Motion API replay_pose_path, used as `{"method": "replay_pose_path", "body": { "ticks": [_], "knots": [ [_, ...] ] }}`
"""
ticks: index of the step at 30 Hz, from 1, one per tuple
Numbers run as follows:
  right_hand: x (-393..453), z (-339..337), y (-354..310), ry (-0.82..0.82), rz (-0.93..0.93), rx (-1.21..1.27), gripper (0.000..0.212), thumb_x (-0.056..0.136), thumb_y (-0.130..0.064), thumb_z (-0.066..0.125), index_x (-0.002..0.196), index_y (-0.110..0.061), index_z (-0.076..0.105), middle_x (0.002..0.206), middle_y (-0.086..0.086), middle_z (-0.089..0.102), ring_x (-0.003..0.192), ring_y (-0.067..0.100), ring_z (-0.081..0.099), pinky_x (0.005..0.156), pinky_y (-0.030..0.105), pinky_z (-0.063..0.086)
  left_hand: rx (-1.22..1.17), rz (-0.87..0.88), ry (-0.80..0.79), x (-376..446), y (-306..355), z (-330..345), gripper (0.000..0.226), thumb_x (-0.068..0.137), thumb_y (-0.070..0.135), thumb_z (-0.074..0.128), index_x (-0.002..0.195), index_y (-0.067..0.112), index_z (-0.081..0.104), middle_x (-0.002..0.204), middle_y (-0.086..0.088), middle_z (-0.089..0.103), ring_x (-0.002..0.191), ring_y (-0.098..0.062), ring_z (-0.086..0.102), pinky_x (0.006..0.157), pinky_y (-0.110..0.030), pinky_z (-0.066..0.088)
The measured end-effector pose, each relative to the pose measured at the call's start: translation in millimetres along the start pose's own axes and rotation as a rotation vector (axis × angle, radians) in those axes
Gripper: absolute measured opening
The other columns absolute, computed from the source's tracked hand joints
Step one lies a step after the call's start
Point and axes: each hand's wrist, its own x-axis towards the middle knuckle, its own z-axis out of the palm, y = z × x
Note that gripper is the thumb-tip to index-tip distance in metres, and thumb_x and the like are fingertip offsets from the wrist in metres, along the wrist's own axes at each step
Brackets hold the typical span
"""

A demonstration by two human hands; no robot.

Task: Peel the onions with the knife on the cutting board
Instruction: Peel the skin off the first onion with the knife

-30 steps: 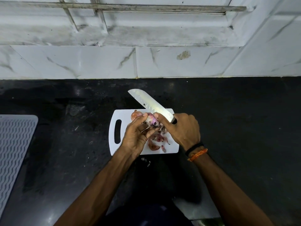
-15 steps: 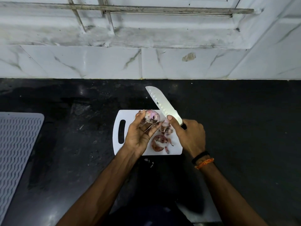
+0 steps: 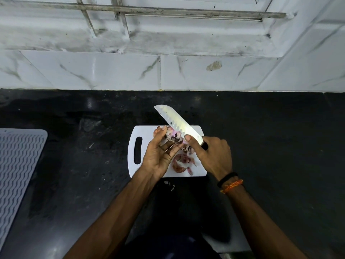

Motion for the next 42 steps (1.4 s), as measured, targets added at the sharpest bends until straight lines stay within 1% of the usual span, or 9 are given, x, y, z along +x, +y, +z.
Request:
{"method": "replay_pose_path", "body": {
  "ticks": [12, 18, 22, 26, 28, 30, 34, 38, 42],
  "knots": [
    [9.0, 2.8, 1.1, 0.085, 0.125, -0.098, 0.090, 0.066, -0.100, 0.033, 0.044, -0.013, 0.043, 0.040, 0.001, 0.044, 0.039, 0.013, 0.042, 0.043, 0.029, 0.037, 0.036, -0.020, -0.034, 4.5, -0.3, -0.1, 0.021, 0.090, 0.022, 0.071, 0.105, 0.008, 0.069, 0.106, -0.018, 0.072, 0.100, -0.027, 0.070, 0.093, -0.045, 0.058],
    [4.1, 3.0, -0.4, 0.063, 0.055, -0.109, 0.080, 0.072, -0.092, 0.044, 0.046, -0.017, 0.049, 0.041, -0.003, 0.046, 0.040, 0.008, 0.046, 0.044, 0.024, 0.031, -0.009, -0.035, 0.070, 7.5, -2.2, -0.2, 0.041, 0.088, 0.023, 0.074, 0.123, 0.002, 0.064, 0.116, -0.020, 0.070, 0.107, -0.030, 0.069, 0.086, -0.044, 0.060],
    [-6.6, 9.6, 1.8, 0.031, 0.042, -0.144, 0.069, 0.074, -0.091, 0.045, 0.054, -0.025, 0.056, 0.046, -0.010, 0.048, 0.048, 0.006, 0.053, 0.047, 0.022, 0.037, -0.013, -0.036, 0.121, 11.4, -4.8, 0.2, 0.044, 0.094, 0.022, 0.067, 0.132, 0.001, 0.060, 0.109, -0.015, 0.069, 0.094, -0.022, 0.070, 0.073, -0.034, 0.060],
    [-11.5, 5.7, 5.4, 0.063, 0.064, -0.116, 0.075, 0.071, -0.093, 0.041, 0.049, -0.022, 0.050, 0.043, -0.007, 0.044, 0.042, 0.008, 0.045, 0.046, 0.025, 0.032, -0.038, -0.020, 0.143, 14.0, -3.0, -1.4, 0.035, 0.092, 0.029, 0.071, 0.117, 0.004, 0.068, 0.096, -0.010, 0.072, 0.085, -0.019, 0.071, 0.081, -0.035, 0.061],
    [-12.4, 1.6, 7.0, 0.076, 0.093, -0.073, 0.083, 0.069, -0.097, 0.038, 0.049, -0.017, 0.055, 0.044, -0.003, 0.050, 0.042, 0.011, 0.049, 0.044, 0.034, 0.041, -0.078, -0.016, 0.119, 12.7, -0.4, -2.8, 0.032, 0.091, 0.029, 0.072, 0.106, 0.002, 0.070, 0.092, -0.012, 0.075, 0.082, -0.021, 0.074, 0.080, -0.038, 0.062],
    [-11.7, -3.3, 10.5, 0.111, 0.118, -0.047, 0.081, 0.071, -0.094, 0.045, 0.049, -0.016, 0.054, 0.045, -0.002, 0.053, 0.042, 0.011, 0.051, 0.042, 0.033, 0.040, -0.107, -0.018, 0.074, 9.7, 0.8, -2.0, 0.031, 0.090, 0.028, 0.073, 0.103, 0.000, 0.071, 0.095, -0.017, 0.075, 0.089, -0.027, 0.074, 0.081, -0.042, 0.062],
    [-7.3, -9.9, 13.7, 0.120, 0.154, -0.078, 0.071, 0.073, -0.085, 0.057, 0.046, -0.020, 0.047, 0.041, -0.007, 0.048, 0.038, 0.007, 0.045, 0.043, 0.022, 0.028, -0.129, -0.065, 0.035, 5.0, 0.6, 0.3, 0.044, 0.088, 0.031, 0.074, 0.118, 0.000, 0.065, 0.094, -0.022, 0.074, 0.090, -0.033, 0.074, 0.080, -0.046, 0.062],
    [-3.5, -7.9, 17.5, 0.097, 0.172, -0.090, 0.075, 0.069, -0.091, 0.053, 0.053, -0.018, 0.055, 0.048, -0.005, 0.056, 0.044, 0.009, 0.054, 0.044, 0.028, 0.040, -0.144, -0.095, -0.003, 3.5, 0.2, -0.9, 0.054, 0.090, 0.035, 0.070, 0.129, -0.002, 0.060, 0.096, -0.023, 0.073, 0.092, -0.035, 0.074, 0.088, -0.050, 0.059],
    [-0.9, -6.5, 16.8, 0.051, 0.153, -0.083, 0.075, 0.067, -0.093, 0.047, 0.057, -0.019, 0.056, 0.051, -0.005, 0.058, 0.048, 0.010, 0.056, 0.048, 0.028, 0.041, -0.173, -0.114, -0.011, 4.1, 0.3, -0.7, 0.060, 0.090, 0.035, 0.069, 0.133, -0.004, 0.056, 0.101, -0.024, 0.071, 0.097, -0.036, 0.073, 0.091, -0.053, 0.056]
  ]
}}
